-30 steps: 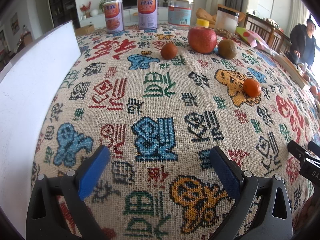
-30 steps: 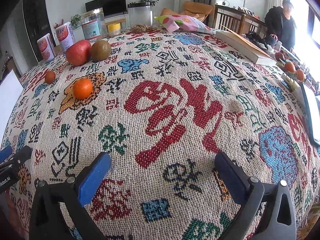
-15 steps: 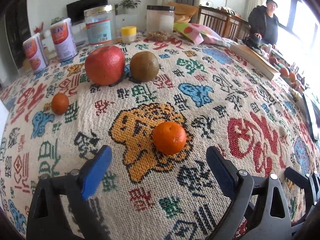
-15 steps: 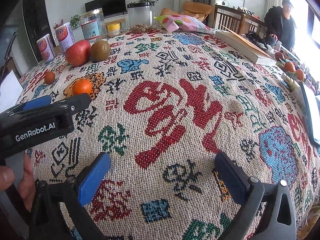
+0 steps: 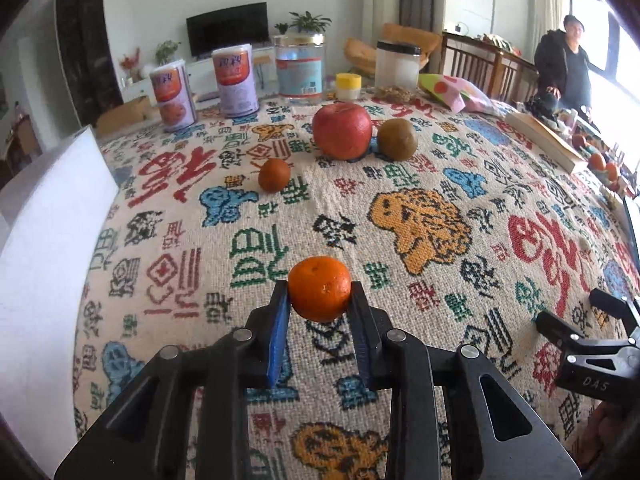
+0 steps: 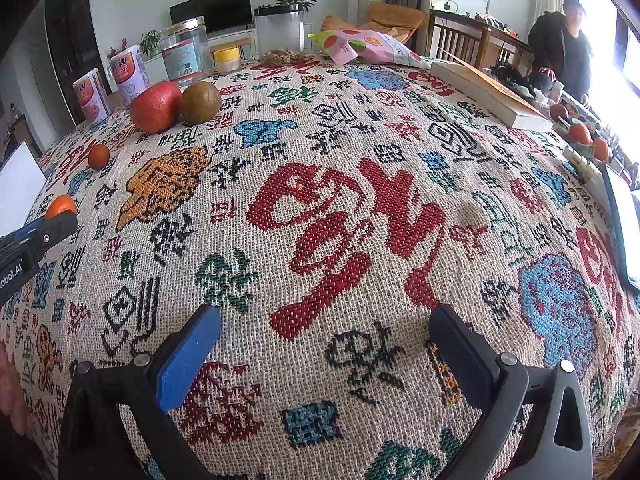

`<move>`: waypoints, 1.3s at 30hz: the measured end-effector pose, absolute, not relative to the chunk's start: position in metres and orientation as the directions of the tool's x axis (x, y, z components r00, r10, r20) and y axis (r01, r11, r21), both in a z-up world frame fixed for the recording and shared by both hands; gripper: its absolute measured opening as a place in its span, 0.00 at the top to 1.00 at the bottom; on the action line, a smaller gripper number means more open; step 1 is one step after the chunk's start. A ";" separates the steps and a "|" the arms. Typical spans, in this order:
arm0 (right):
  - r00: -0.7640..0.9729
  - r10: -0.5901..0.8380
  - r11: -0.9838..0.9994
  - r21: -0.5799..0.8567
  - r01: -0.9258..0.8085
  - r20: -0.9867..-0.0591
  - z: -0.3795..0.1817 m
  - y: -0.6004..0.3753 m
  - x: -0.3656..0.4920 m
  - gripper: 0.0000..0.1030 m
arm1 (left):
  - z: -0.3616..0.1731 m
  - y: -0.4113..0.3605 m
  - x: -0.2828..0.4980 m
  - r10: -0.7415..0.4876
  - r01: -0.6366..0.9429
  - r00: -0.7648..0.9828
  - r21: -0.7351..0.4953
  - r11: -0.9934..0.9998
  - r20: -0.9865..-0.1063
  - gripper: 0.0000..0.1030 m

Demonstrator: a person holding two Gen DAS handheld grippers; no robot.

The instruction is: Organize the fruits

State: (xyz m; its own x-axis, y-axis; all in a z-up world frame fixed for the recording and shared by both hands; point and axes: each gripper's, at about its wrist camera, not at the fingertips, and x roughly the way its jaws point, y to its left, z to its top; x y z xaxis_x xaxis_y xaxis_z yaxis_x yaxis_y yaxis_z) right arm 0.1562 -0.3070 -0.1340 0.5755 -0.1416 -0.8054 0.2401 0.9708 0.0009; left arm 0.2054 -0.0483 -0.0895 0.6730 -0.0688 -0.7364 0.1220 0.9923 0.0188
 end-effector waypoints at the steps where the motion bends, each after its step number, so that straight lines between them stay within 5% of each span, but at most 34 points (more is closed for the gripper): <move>1: 0.575 -0.142 0.971 0.001 0.240 -0.805 -0.134 -0.307 0.156 0.00 | -0.091 -0.039 0.201 -0.061 0.108 0.666 0.015 0.994 -0.744 0.72; 7: 0.575 -0.142 0.971 0.001 0.240 -0.806 -0.134 -0.307 0.156 0.00 | -0.113 0.001 0.190 -0.059 0.029 0.640 -0.053 0.998 -0.766 0.66; 9: 0.576 -0.141 0.971 0.001 0.240 -0.805 -0.134 -0.307 0.156 0.00 | -0.116 0.003 0.192 -0.035 0.004 0.633 -0.042 0.999 -0.774 0.35; 11: 0.575 -0.141 0.971 0.001 0.240 -0.806 -0.134 -0.307 0.156 0.00 | -0.118 0.002 0.194 -0.048 0.015 0.619 -0.049 0.999 -0.784 0.16; 15: 0.575 -0.142 0.971 0.001 0.240 -0.806 -0.134 -0.307 0.156 0.00 | -0.120 -0.011 0.196 0.031 0.007 0.609 0.044 0.999 -0.793 0.06; 29: 0.575 -0.142 0.971 0.001 0.241 -0.806 -0.135 -0.307 0.156 0.00 | -0.119 0.012 0.197 0.016 0.004 0.495 0.020 1.000 -0.869 0.01; 39: 0.575 -0.143 0.970 0.000 0.241 -0.806 -0.135 -0.307 0.157 0.00 | -0.121 0.014 0.185 -0.010 0.039 0.576 0.015 0.999 -0.818 0.00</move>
